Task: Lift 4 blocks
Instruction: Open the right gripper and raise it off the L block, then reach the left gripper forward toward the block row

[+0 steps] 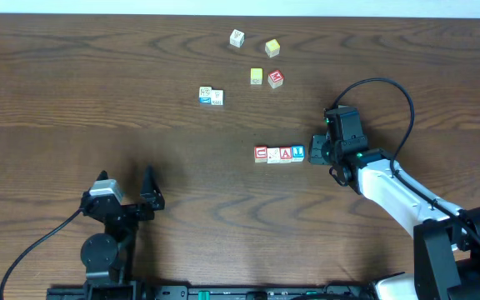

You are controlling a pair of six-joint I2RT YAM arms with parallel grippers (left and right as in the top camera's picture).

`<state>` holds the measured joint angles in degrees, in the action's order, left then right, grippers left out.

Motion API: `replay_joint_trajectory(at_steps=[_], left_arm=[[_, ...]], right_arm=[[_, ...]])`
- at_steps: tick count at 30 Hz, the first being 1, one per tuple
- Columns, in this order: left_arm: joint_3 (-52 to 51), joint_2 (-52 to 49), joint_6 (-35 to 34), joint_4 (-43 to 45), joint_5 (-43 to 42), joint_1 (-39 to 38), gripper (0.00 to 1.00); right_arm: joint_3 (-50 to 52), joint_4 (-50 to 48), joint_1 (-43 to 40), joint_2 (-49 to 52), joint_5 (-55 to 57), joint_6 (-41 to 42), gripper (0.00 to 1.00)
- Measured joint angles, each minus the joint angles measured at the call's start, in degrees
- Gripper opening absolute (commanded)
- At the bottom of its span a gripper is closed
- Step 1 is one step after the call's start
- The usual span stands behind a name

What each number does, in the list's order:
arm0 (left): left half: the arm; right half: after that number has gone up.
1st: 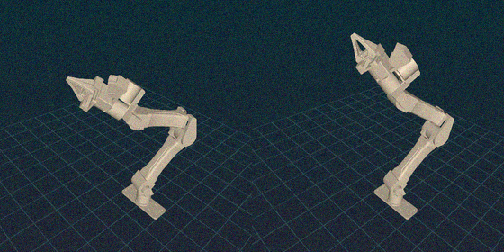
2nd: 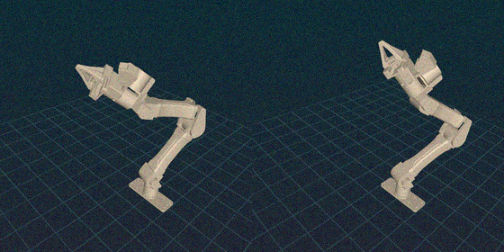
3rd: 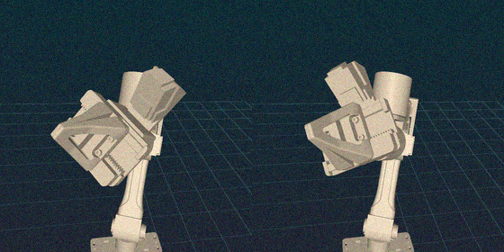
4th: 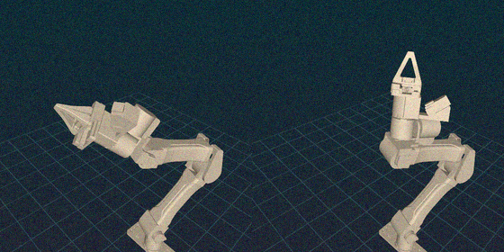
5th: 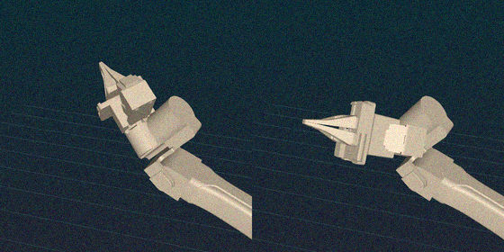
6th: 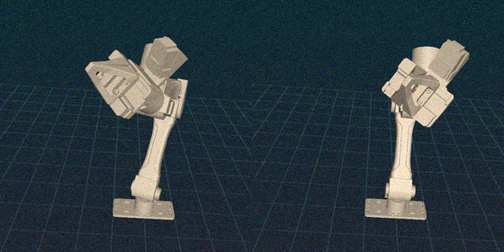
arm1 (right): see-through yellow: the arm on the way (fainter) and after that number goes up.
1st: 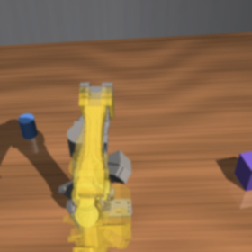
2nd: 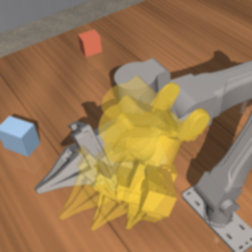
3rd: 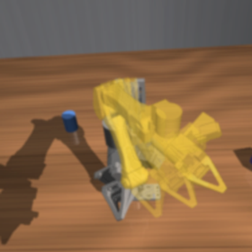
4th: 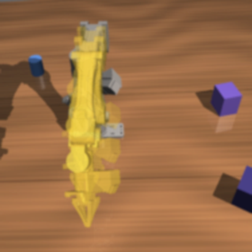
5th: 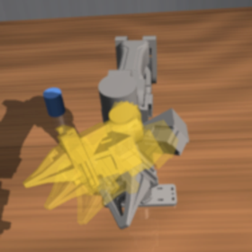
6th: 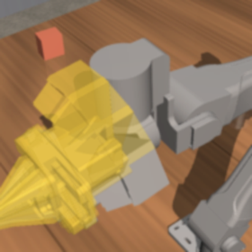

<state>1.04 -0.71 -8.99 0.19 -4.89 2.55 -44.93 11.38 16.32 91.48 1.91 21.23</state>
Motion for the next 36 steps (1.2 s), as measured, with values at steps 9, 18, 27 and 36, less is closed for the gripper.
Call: replay_joint_trajectory(at_steps=[9,18,27,36], left_arm=[[2.45,-4.26,0.15,-1.60,-3.48,0.00,0.98],[19.74,-32.09,2.84,4.76,-9.88,-3.19,0.98],[34.27,-58.99,6.29,2.43,-14.78,-11.21,0.98],[34.47,-69.16,6.21,0.90,-18.91,-11.61,0.61]], right_arm=[[-0.02,0.81,0.00,0.00,-0.42,0.00,0.01],[-0.48,1.49,-0.02,-0.52,-0.63,0.00,0.01],[-0.87,5.51,-4.31,-7.74,-0.85,-1.36,0.02],[-1.11,8.33,-5.38,-11.91,-0.92,-3.69,0.01]])
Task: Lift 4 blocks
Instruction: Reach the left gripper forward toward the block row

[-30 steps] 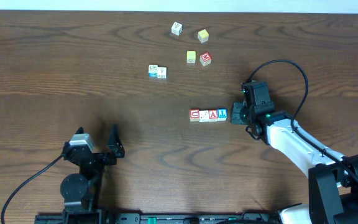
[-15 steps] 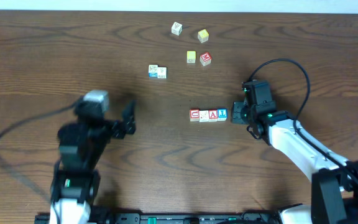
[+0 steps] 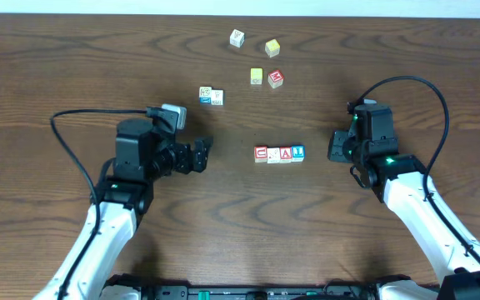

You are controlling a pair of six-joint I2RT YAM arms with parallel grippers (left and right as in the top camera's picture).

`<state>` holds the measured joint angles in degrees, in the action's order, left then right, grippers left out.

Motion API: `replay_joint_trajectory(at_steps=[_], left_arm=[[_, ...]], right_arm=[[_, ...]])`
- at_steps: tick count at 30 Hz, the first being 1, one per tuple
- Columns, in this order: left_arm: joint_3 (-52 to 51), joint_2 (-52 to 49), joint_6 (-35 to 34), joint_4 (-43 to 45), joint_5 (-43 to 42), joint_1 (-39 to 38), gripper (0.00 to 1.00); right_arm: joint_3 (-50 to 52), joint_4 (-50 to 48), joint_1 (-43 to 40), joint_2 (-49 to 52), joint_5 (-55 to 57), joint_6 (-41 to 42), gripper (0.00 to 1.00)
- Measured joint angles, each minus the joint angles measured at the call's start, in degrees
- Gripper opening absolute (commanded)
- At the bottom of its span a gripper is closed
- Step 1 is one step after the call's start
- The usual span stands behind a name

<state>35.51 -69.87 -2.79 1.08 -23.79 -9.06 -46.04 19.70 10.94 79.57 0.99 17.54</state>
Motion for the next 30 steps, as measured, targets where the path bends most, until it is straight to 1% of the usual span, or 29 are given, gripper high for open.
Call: replay_joint_trajectory(at_steps=[1,2,3,5,6,7,8,9,10,11,14,20,23,26,30], left_arm=[[0.00,-0.66,-0.15,0.33,-0.15,-0.02,0.36],[0.00,-1.36,0.13,0.76,-0.26,-0.02,0.14],[0.00,-1.86,0.13,1.20,-0.31,-0.02,0.08],[0.00,-2.51,0.11,2.27,-0.31,-0.04,0.08],[0.00,-2.64,0.13,2.47,-0.33,-0.07,0.13],[0.00,-2.64,0.33,2.38,-0.31,-0.07,0.39],[0.00,-2.64,0.50,2.10,-0.33,-0.07,0.51],[0.02,-2.64,-0.04,1.18,-0.35,-0.09,0.47],[0.02,-2.64,-0.22,0.37,-0.35,-0.13,0.25],[0.07,-2.64,-0.79,-1.31,-0.33,-0.13,0.08],[0.09,-2.69,-0.98,-3.65,-0.39,-0.13,0.07],[0.15,-2.69,-1.68,3.39,-0.37,-0.87,0.07],[1.03,-2.69,-1.73,4.50,0.74,-2.75,0.07],[3.58,-2.73,-1.75,3.67,3.89,-5.68,0.07],[9.33,-3.39,-1.73,1.55,10.40,-10.67,0.07]], right_arm=[[0.00,0.02,0.00,0.00,-0.02,-0.04,0.01],[0.00,0.00,0.00,0.00,-0.02,-0.04,0.01],[0.00,0.02,0.00,0.00,-0.02,-0.02,0.01],[0.00,0.04,0.00,0.00,-0.02,-0.02,0.01],[0.00,0.02,0.00,0.00,-0.02,-0.02,0.01],[0.00,0.04,0.00,0.00,-0.02,-0.02,0.01],[0.00,0.04,0.00,0.00,0.00,-0.02,0.01],[0.00,0.02,0.00,0.00,-0.02,0.00,0.01],[0.00,0.02,0.00,0.00,-0.02,0.00,0.01],[0.00,0.04,0.00,0.00,-0.02,0.00,0.01],[0.00,0.00,0.00,0.00,-0.02,0.00,0.01],[0.00,0.00,0.00,0.00,-0.02,0.00,0.01],[0.00,-0.02,0.00,0.00,-0.02,-0.02,0.01],[0.00,-0.07,0.00,0.00,0.00,-0.04,0.01],[-0.02,-0.07,0.00,0.00,-0.02,-0.20,0.01]])
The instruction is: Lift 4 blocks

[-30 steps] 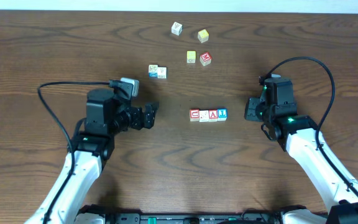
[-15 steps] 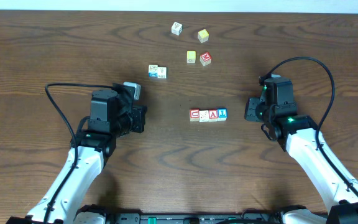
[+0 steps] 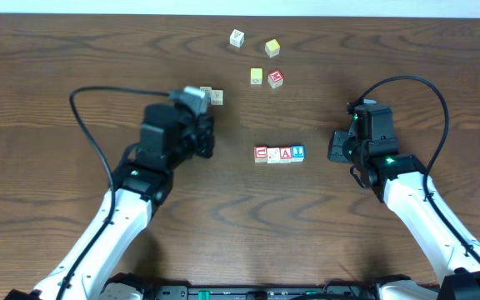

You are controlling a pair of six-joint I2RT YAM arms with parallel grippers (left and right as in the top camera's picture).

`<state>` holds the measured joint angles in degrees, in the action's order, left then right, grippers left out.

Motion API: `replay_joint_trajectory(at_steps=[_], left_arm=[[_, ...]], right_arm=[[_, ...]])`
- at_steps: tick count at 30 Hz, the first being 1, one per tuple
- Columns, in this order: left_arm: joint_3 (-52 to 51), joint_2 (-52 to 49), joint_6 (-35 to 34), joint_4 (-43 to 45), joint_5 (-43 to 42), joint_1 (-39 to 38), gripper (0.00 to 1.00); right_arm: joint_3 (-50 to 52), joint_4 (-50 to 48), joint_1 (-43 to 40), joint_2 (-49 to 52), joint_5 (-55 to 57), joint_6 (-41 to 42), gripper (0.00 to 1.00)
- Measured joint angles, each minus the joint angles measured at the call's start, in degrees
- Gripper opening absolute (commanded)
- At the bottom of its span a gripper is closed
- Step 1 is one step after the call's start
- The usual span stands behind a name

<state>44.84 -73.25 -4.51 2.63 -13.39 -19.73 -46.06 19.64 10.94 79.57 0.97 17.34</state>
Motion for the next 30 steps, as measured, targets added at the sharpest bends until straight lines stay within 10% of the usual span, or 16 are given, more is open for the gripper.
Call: replay_joint_trajectory(at_steps=[30], left_arm=[[16.06,-24.63,-9.53,-7.30,5.60,-9.20,0.07]], right_arm=[[0.00,1.53,0.00,0.00,0.42,-3.98,0.01]])
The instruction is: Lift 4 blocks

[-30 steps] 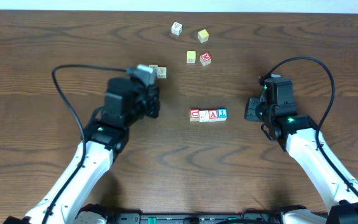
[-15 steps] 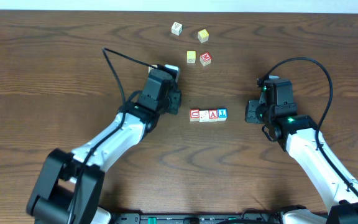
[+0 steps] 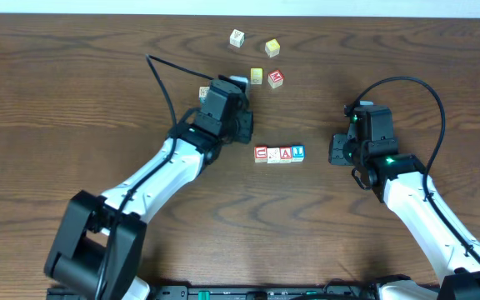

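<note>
A row of several lettered blocks (image 3: 279, 153) lies side by side on the wooden table, left of centre-right. My left gripper (image 3: 245, 127) hovers just behind and to the left of the row's left end, and its wrist body covers the fingers too much to read their gap. My right gripper (image 3: 337, 150) sits to the right of the row, a short gap from the blue end block (image 3: 298, 152). Its jaws are too dark to judge. Neither gripper visibly holds a block.
Loose blocks lie at the back: a white one (image 3: 237, 37), a yellow one (image 3: 272, 47), a yellow-green one (image 3: 257, 77) and a red one (image 3: 276, 79). A white block pair (image 3: 202, 93) peeks out from behind the left arm. The left arm's cable (image 3: 169, 87) arcs over the table.
My left gripper has shifted right, from well left of the row to just beside its left end, and now hides most of the white block pair. The right arm and all blocks stayed put.
At first the left arm was folded at the near-left edge and the right gripper sat against the row's right end. Then the right gripper stood back to the right while the left arm was stretched out mid-left. The left gripper has since come nearer, ending by the row.
</note>
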You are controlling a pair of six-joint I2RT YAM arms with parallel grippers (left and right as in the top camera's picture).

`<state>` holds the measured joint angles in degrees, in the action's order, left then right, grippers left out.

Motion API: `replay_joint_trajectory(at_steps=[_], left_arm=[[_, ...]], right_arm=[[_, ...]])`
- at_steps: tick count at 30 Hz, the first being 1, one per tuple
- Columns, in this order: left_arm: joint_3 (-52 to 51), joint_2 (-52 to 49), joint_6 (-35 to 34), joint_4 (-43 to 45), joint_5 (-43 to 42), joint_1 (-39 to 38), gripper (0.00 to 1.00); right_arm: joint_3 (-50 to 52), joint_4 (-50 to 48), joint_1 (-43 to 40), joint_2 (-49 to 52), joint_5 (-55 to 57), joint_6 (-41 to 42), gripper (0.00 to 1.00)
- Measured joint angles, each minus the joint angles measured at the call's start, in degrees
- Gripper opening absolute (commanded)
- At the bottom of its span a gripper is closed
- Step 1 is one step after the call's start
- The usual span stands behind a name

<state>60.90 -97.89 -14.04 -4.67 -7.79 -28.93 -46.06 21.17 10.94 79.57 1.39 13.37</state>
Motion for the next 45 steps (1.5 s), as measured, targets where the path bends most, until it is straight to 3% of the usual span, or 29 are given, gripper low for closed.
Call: replay_joint_trajectory(at_steps=[24,45], left_arm=[[0.00,-3.82,-2.49,-4.02,-1.09,-4.09,0.07],[0.00,-9.81,-2.69,-0.92,-1.57,-4.09,0.07]], right_arm=[[0.00,0.07,0.00,0.00,0.11,-0.02,0.01],[0.00,0.04,0.00,0.00,0.11,-0.04,0.01]])
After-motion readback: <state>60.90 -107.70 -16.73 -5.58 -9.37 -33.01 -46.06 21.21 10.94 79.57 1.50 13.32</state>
